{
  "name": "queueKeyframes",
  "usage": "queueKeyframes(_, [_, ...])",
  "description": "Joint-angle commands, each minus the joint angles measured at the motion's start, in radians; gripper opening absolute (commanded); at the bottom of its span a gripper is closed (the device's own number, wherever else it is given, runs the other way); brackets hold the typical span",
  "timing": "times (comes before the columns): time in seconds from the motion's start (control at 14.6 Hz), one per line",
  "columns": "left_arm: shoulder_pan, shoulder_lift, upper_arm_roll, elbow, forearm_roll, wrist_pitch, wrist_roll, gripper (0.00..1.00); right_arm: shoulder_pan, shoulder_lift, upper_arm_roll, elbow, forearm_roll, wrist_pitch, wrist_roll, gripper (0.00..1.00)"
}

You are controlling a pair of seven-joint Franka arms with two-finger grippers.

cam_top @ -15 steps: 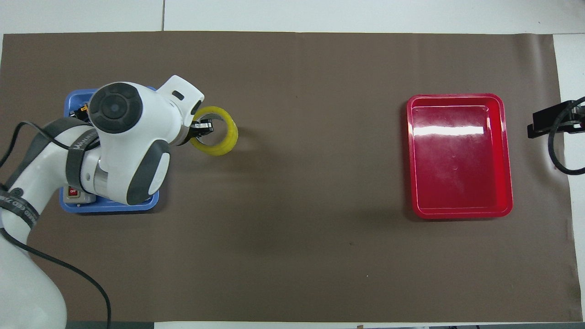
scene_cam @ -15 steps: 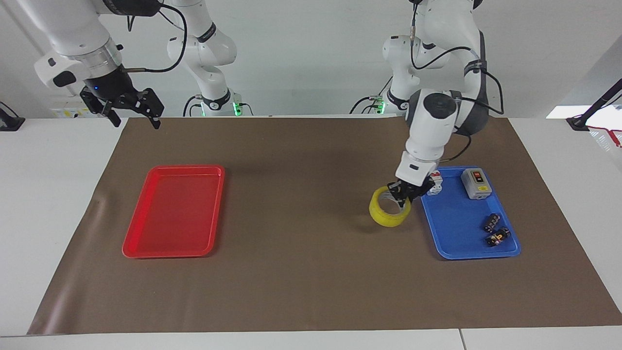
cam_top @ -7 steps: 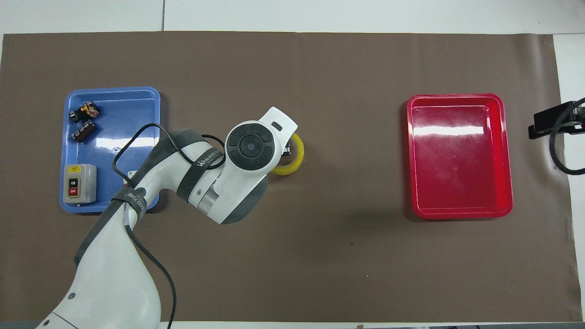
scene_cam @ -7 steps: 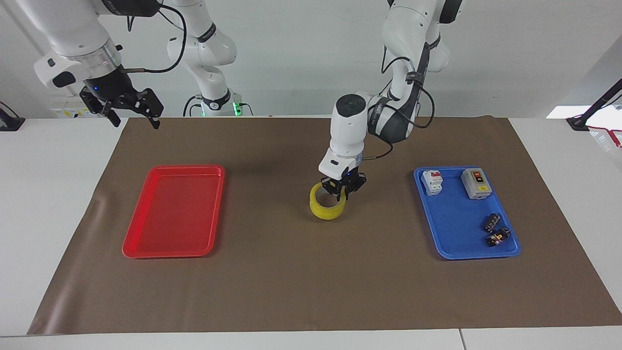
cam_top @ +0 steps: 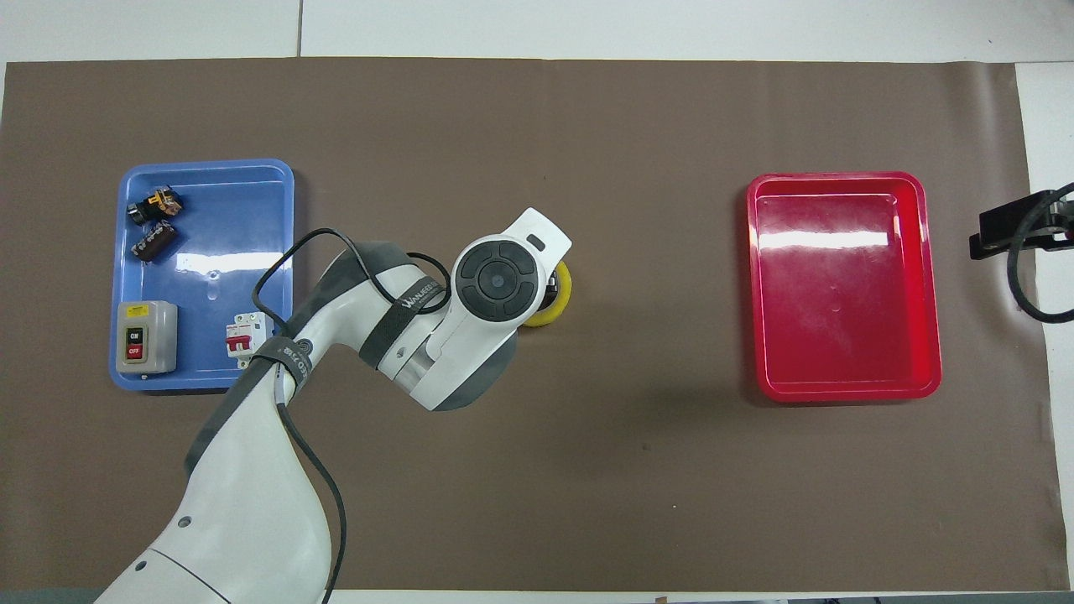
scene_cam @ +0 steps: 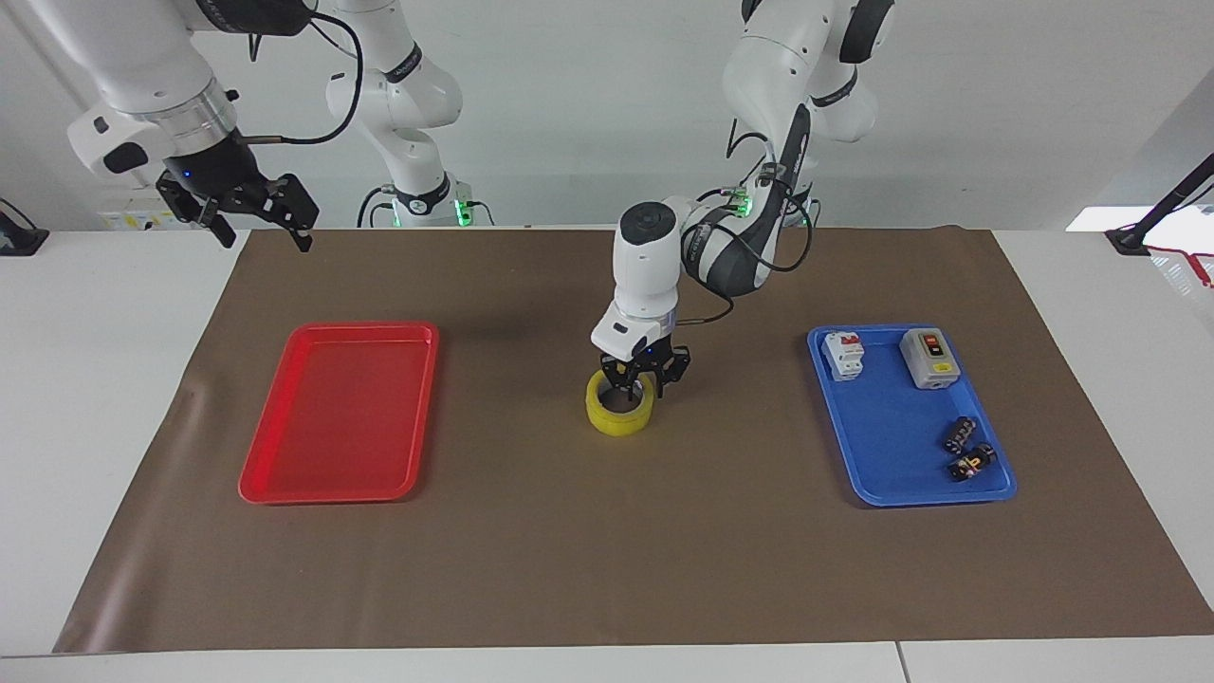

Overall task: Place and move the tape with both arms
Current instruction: 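Lift the tape with the left gripper and set it mid-table, then retract the left gripper while the right gripper reaches the tape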

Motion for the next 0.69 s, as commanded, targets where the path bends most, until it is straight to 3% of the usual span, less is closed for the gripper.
queueKeyframes(0.0, [0.032, -0.082, 0.009, -0.030, 0.028, 0.001, -0.005, 1.00, -0.013, -0.034, 0.005, -0.047, 0.002, -0.003, -0.021, 1.00])
queueKeyframes(0.27, [0.158, -0.226, 0.010, -0.102, 0.028, -0.039, 0.015, 1.00, 0.013, -0.036, 0.006, -0.058, 0.002, 0.052, -0.021, 1.00])
queueKeyframes(0.62, [0.340, -0.320, 0.011, -0.089, 0.016, -0.203, 0.228, 1.00, 0.166, 0.028, 0.006, -0.053, -0.003, 0.118, 0.074, 1.00])
